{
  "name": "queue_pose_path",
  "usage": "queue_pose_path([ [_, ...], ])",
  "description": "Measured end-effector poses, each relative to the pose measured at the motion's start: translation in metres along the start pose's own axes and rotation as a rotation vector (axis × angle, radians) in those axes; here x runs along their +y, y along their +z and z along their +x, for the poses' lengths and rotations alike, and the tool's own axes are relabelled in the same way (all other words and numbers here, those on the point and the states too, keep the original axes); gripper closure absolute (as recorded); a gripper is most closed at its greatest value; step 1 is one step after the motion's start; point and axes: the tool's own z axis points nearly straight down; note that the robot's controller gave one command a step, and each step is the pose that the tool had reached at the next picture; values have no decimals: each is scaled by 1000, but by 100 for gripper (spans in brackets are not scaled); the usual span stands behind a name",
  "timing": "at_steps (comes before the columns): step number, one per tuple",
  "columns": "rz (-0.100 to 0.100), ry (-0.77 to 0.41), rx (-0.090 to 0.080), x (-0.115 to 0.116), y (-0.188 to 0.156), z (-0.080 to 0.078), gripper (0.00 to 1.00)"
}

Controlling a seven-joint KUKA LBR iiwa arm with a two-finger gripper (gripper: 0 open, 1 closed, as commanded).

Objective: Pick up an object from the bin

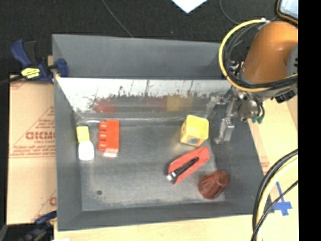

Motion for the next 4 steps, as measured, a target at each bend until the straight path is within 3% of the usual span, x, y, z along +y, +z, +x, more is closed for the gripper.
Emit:
queue_pose_path([
  [1,1,-5,-8,1,-5,-2,0],
  [2,3,-97,-10,-6,134,-41,0],
  [3,1,459,-20,-3,62,-33,0],
  [4,1,15,-14,12,104,-37,0],
])
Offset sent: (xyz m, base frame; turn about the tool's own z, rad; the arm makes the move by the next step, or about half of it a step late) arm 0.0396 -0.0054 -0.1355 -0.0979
